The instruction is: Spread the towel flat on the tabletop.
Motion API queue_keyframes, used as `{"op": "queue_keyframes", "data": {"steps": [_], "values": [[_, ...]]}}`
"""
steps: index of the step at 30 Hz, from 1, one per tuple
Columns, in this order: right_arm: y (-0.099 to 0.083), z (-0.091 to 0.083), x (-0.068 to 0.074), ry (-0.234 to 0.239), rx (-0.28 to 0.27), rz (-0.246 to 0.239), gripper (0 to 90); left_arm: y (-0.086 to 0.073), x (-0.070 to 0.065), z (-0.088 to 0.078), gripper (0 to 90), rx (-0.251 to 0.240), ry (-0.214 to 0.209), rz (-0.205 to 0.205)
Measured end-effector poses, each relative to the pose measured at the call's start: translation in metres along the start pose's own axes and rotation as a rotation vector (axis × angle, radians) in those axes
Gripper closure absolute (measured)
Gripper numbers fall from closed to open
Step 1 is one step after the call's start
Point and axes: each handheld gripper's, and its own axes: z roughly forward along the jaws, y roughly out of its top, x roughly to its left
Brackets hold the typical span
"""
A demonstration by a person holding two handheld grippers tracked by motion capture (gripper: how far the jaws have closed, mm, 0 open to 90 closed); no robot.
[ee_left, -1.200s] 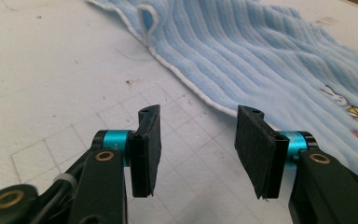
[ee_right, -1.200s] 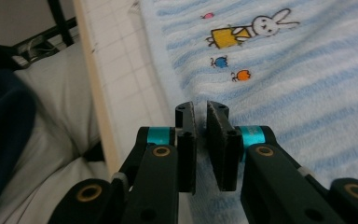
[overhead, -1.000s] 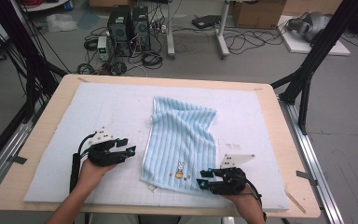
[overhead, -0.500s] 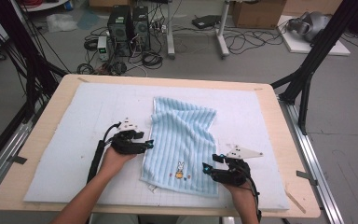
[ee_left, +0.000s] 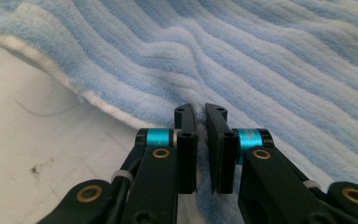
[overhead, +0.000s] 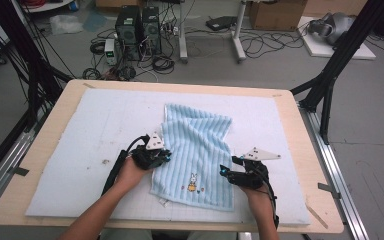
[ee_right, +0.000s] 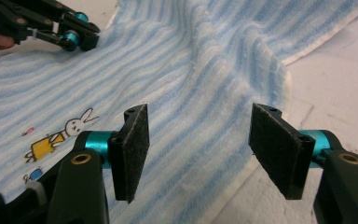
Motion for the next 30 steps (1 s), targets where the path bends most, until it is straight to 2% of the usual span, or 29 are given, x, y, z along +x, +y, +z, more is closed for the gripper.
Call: {"op": "queue_keyframes", "data": {"steps": [6, 11, 13, 15, 19, 22, 23, 24, 26, 27, 28, 30], "values": [[0.005, 0.008, -0.001, -0.014, 0.022, -0.023, 37.7, -0.015, 0.005, -0.018, 82.9, -0.037, -0.043, -0.052], [0.01, 0.015, 0.002, -0.039, 0.045, -0.041, 37.3, -0.029, 0.001, -0.032, 82.9, -0.054, -0.088, -0.092], [0.013, 0.019, 0.003, -0.048, 0.055, -0.058, 37.2, -0.037, -0.002, -0.039, 83.0, -0.051, -0.103, -0.092], [0.016, 0.022, 0.006, -0.051, 0.057, -0.072, 37.1, -0.043, -0.004, -0.045, 83.0, -0.056, -0.116, -0.11], [0.023, 0.032, 0.011, -0.051, 0.083, -0.109, 36.9, -0.049, -0.006, -0.054, 82.9, -0.056, -0.151, -0.112], [0.027, 0.041, 0.018, -0.032, 0.093, -0.133, 36.7, -0.051, -0.006, -0.057, 83.0, -0.061, -0.176, -0.118], [0.028, 0.05, 0.022, -0.019, 0.116, -0.142, 37.0, -0.051, -0.005, -0.057, 82.7, -0.066, -0.18, -0.125], [0.028, 0.05, 0.022, -0.019, 0.116, -0.142, 37.0, -0.051, -0.004, -0.058, 82.7, -0.074, -0.18, -0.132], [0.026, 0.06, 0.025, -0.005, 0.154, -0.155, 37.7, -0.05, -0.001, -0.06, 80.1, -0.103, -0.163, -0.136], [0.024, 0.065, 0.026, -0.006, 0.181, -0.166, 37.6, -0.049, 0.0, -0.061, 75.3, -0.121, -0.153, -0.153], [0.023, 0.067, 0.028, -0.013, 0.17, -0.177, 40.2, -0.048, 0.002, -0.062, 68.3, -0.14, -0.135, -0.169], [0.024, 0.066, 0.028, -0.006, 0.169, -0.177, 50.5, -0.047, 0.006, -0.063, 63.2, -0.166, -0.108, -0.173]]}}
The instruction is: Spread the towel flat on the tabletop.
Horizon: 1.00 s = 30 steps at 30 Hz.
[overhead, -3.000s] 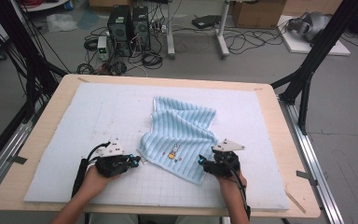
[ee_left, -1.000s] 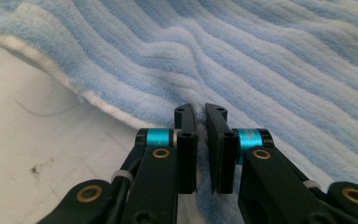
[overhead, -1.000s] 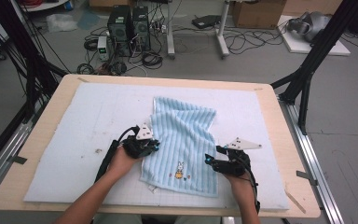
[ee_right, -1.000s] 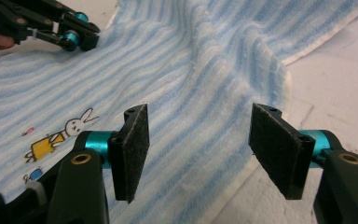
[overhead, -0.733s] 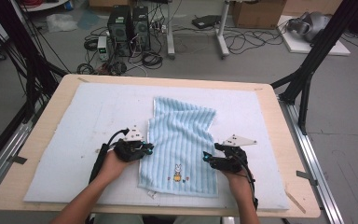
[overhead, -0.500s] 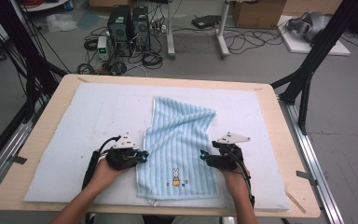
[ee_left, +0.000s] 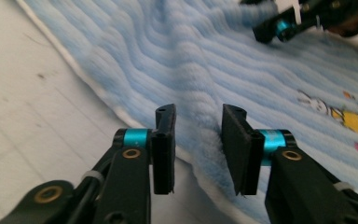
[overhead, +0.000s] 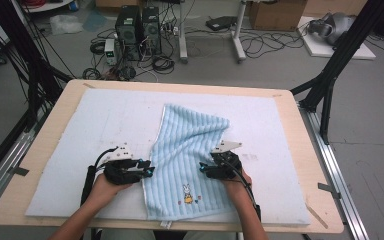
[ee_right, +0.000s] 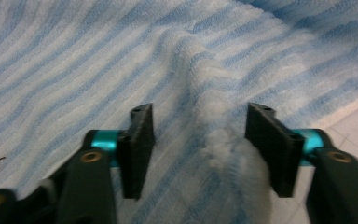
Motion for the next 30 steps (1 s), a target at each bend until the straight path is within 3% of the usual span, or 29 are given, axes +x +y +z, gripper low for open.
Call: {"op": "queue_keyframes", "data": {"steps": [1, 2, 5, 6, 7, 12, 16, 20, 22, 25, 29, 30], "values": [[0.0, -0.001, 0.0, 0.004, 0.003, -0.002, 57.6, 0.001, 0.002, -0.001, 58.8, -0.01, 0.016, -0.009], [0.0, -0.004, 0.0, 0.014, 0.011, -0.011, 71.1, 0.002, 0.005, -0.001, 50.8, -0.022, 0.034, -0.017], [-0.001, -0.006, 0.0, 0.047, 0.019, -0.011, 77.7, 0.004, 0.011, -0.004, 49.5, -0.078, 0.096, -0.016], [-0.002, -0.009, 0.001, 0.093, 0.03, -0.029, 79.1, 0.006, 0.013, -0.005, 48.8, -0.086, 0.102, -0.019], [-0.002, -0.009, 0.001, 0.093, 0.03, -0.029, 79.1, 0.007, 0.015, -0.005, 48.8, -0.088, 0.109, -0.02], [-0.011, -0.021, 0.002, 0.297, 0.067, -0.044, 77.9, 0.01, 0.022, -0.005, 48.2, -0.104, 0.128, -0.024], [-0.016, -0.029, 0.002, 0.378, 0.114, -0.056, 78.2, 0.01, 0.025, -0.003, 48.2, -0.103, 0.13, -0.027], [-0.017, -0.034, 0.007, 0.488, 0.167, -0.089, 77.0, 0.012, 0.029, -0.001, 47.8, -0.102, 0.142, -0.027], [-0.013, -0.036, 0.011, 0.504, 0.156, -0.103, 70.6, 0.014, 0.031, 0.002, 47.8, -0.111, 0.148, -0.035], [-0.006, -0.04, 0.011, 0.505, 0.076, -0.093, 61.5, 0.018, 0.035, 0.01, 47.9, -0.109, 0.155, -0.04], [-0.004, -0.044, 0.0, 0.414, -0.017, -0.017, 48.4, 0.028, 0.038, 0.026, 47.8, -0.082, 0.157, -0.038], [-0.005, -0.045, -0.004, 0.39, -0.043, 0.009, 46.3, 0.03, 0.038, 0.031, 47.5, -0.079, 0.175, -0.038]]}}
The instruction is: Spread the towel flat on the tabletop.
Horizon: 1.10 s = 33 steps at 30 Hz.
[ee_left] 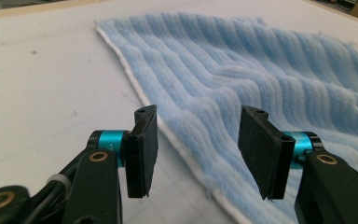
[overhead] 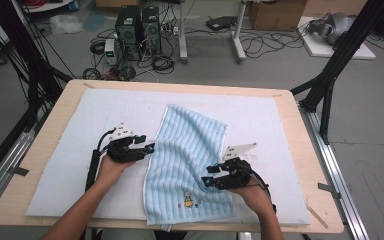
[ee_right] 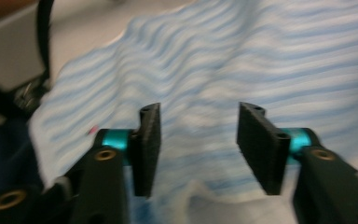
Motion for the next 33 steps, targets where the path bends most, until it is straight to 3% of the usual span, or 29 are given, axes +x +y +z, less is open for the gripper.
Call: {"op": "queue_keyframes", "data": {"steps": [3, 5, 8, 10, 12, 14, 17, 20, 22, 24, 28, 30, 33], "values": [[-0.001, -0.007, -0.006, -0.077, -0.072, 0.026, 45.6, 0.006, 0.0, 0.015, 45.6, 0.045, 0.067, 0.007], [-0.002, -0.01, -0.007, -0.112, -0.106, 0.027, 45.8, 0.007, -0.001, 0.024, 45.6, 0.048, 0.079, 0.003], [-0.003, -0.012, -0.008, -0.148, -0.119, 0.027, 45.8, 0.005, -0.005, 0.038, 45.2, 0.108, 0.051, 0.009], [-0.004, -0.011, -0.009, -0.169, -0.115, 0.025, 45.6, 0.004, -0.011, 0.044, 47.1, 0.147, 0.051, 0.058], [-0.005, -0.01, -0.01, -0.184, -0.105, 0.035, 45.2, 0.004, -0.016, 0.045, 56.7, 0.163, 0.033, 0.111], [-0.007, -0.008, -0.011, -0.192, -0.095, 0.041, 45.1, 0.004, -0.018, 0.045, 71.2, 0.174, 0.012, 0.137], [-0.007, -0.006, -0.011, -0.205, -0.085, 0.046, 45.6, 0.003, -0.019, 0.041, 83.0, 0.185, -0.009, 0.133], [-0.005, -0.003, -0.008, -0.212, -0.095, 0.055, 45.9, 0.0, -0.016, 0.033, 84.5, 0.194, -0.042, 0.103], [-0.002, 0.001, -0.004, -0.224, -0.102, 0.039, 45.8, -0.002, -0.015, 0.027, 84.6, 0.203, -0.053, 0.105], [0.001, 0.01, 0.0, -0.242, -0.078, 0.028, 45.9, -0.004, -0.014, 0.021, 84.6, 0.206, -0.062, 0.107], [0.003, 0.034, 0.003, -0.295, 0.056, -0.008, 50.6, -0.011, -0.013, 0.01, 84.3, 0.198, -0.074, 0.095], [0.004, 0.043, 0.006, -0.28, 0.094, -0.026, 54.5, -0.014, -0.012, 0.005, 83.8, 0.194, -0.085, 0.094], [0.006, 0.047, 0.01, -0.26, 0.106, -0.038, 65.5, -0.019, -0.009, -0.002, 83.5, 0.183, -0.101, 0.082]]}}
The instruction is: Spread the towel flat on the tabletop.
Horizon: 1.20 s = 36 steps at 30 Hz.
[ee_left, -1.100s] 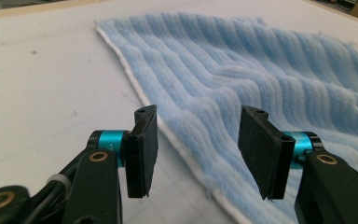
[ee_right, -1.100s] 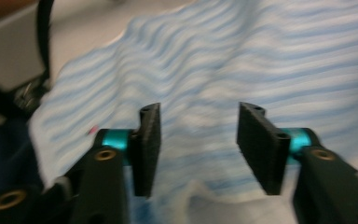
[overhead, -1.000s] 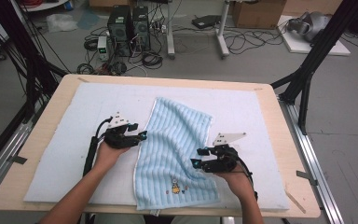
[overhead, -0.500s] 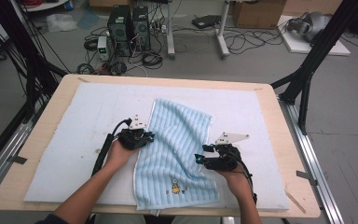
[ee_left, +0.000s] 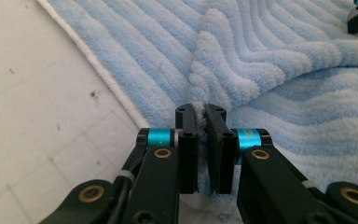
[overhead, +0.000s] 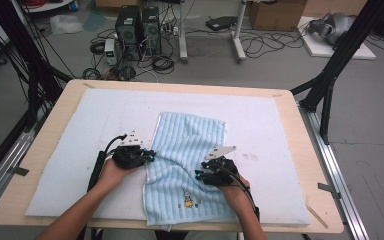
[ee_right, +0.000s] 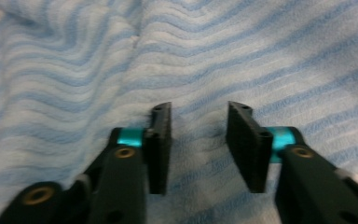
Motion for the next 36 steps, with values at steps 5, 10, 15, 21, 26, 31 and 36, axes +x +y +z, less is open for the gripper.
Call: {"op": "queue_keyframes", "data": {"steps": [5, 10, 15, 21, 26, 31, 36], "values": [[0.0, -0.003, 0.003, 0.078, 0.04, -0.037, 81.5, -0.007, -0.001, -0.009, 83.4, -0.014, -0.024, -0.002], [0.002, -0.011, 0.004, 0.073, -0.02, -0.032, 66.3, -0.008, 0.002, -0.012, 55.0, -0.057, -0.003, -0.056], [0.009, -0.028, -0.004, -0.012, -0.167, -0.013, 61.7, -0.011, 0.01, -0.016, 39.8, -0.089, 0.009, -0.121], [0.021, -0.033, -0.031, -0.169, -0.199, 0.086, 53.6, -0.011, 0.011, -0.017, 39.9, -0.103, -0.005, -0.135], [0.035, -0.017, -0.064, -0.267, -0.131, 0.152, 48.2, -0.009, 0.012, -0.017, 40.1, -0.122, -0.002, -0.15], [0.047, 0.01, -0.1, -0.35, -0.059, 0.197, 43.0, -0.008, 0.014, -0.02, 40.2, -0.134, -0.002, -0.159], [0.046, 0.03, -0.124, -0.372, 0.032, 0.203, 58.7, -0.01, 0.017, -0.025, 40.1, -0.138, 0.001, -0.169]]}}
